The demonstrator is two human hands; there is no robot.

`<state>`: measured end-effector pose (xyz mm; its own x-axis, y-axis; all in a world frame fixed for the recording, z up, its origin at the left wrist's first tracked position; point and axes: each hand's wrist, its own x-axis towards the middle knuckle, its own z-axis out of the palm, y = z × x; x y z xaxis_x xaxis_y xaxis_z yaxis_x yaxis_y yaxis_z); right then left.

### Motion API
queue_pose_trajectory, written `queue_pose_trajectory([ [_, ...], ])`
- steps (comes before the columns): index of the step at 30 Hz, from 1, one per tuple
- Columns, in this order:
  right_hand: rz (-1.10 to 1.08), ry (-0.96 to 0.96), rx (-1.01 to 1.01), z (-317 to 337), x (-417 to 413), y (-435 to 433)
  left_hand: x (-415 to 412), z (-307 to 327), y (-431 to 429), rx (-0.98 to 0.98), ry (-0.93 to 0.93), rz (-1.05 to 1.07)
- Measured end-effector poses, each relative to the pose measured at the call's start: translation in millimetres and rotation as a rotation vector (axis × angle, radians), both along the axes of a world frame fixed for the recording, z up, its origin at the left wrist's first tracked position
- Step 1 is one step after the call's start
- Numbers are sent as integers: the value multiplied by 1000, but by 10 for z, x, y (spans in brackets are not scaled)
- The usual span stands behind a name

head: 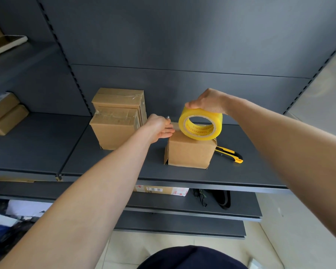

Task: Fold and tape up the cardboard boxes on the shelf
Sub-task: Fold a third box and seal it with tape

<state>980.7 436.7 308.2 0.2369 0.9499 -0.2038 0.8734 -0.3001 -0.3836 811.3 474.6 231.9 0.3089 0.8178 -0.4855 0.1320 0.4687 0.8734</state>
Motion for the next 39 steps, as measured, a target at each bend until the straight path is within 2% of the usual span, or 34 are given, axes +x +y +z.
queue_pose_trajectory([
  [5, 24, -10, -7, -111, -109, 69, -60, -76, 17, -104, -50, 102],
  [9, 28, 3, -3, -156, -93, 90, -47, -189, 51, -147, -7, 169],
  [21, 32, -16, -3, -166, -171, 147, -64, -453, 65, -268, 34, 70],
  [25, 33, -5, 0, -168, -173, 148, -97, -503, 67, -229, 90, 70],
  [29, 33, 12, 16, -164, -164, 135, -148, -618, -2, -157, 345, 31],
  [32, 35, 24, 8, -156, -167, 129, -88, -630, 24, 78, 400, 84],
  [34, 37, 22, 13, -143, -179, 131, -22, -547, 77, 238, 321, 55],
  [37, 34, 1, 25, -139, -171, 129, 82, -505, 33, 169, 51, -102],
  [39, 37, -6, 15, -155, -174, 125, 104, -573, -9, 156, 12, -142],
])
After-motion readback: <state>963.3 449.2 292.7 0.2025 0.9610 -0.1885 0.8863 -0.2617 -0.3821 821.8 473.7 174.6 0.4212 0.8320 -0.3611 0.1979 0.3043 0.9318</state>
